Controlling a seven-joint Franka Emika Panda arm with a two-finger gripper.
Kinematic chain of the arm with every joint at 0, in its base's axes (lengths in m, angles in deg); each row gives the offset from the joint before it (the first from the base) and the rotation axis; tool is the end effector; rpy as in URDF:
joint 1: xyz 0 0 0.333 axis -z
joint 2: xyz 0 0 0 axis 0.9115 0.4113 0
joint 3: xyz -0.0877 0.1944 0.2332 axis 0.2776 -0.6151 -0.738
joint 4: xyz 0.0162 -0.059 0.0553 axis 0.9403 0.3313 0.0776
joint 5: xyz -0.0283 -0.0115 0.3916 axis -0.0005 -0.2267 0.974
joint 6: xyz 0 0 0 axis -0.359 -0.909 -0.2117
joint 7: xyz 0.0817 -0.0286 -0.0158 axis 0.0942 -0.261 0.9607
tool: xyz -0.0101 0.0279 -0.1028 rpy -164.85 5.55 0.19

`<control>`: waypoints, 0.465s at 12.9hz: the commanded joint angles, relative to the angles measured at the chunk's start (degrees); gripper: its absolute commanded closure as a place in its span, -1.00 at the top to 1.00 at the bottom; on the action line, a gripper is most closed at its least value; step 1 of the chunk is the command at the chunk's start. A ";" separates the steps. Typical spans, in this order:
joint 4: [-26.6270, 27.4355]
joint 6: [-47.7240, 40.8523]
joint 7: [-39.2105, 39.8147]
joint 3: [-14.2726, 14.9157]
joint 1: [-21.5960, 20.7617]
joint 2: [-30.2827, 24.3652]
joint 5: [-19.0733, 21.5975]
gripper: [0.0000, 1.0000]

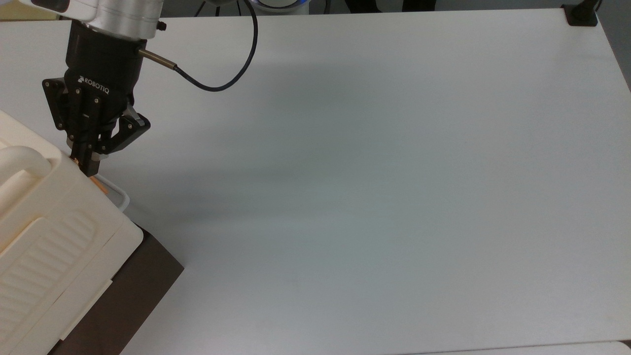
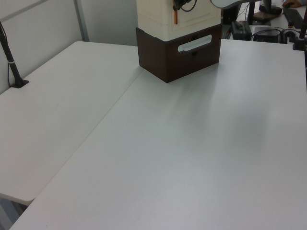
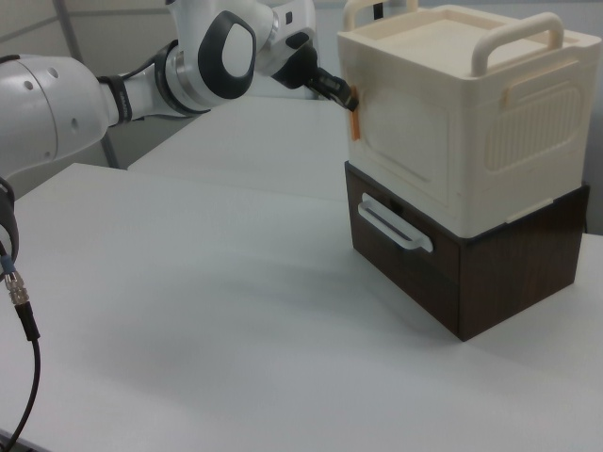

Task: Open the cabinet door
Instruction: 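Pull the gripped door edge outward, swinging the door open on its hinge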

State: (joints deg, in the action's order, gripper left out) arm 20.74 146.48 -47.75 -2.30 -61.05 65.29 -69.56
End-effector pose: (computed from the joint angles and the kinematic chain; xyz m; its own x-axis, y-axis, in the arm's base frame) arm 0.7204 -0.1014 0.6004 0.6341 -0.2761 0.7223 -0.4373 -0.8984 0.0405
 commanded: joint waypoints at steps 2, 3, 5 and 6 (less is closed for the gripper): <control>1.41 -8.00 0.55 -0.43 0.00 -2.02 0.19 -1.00; 1.76 -10.03 0.55 -0.52 -0.18 -2.46 0.27 -1.00; 5.17 -12.33 2.48 -0.70 -0.88 -5.35 2.81 -1.00; 6.32 -13.81 4.14 -0.70 -1.41 -6.50 4.13 -1.00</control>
State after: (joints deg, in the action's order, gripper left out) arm 20.52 138.84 -47.53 -3.31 -61.56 63.52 -68.60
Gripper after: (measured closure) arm 0.859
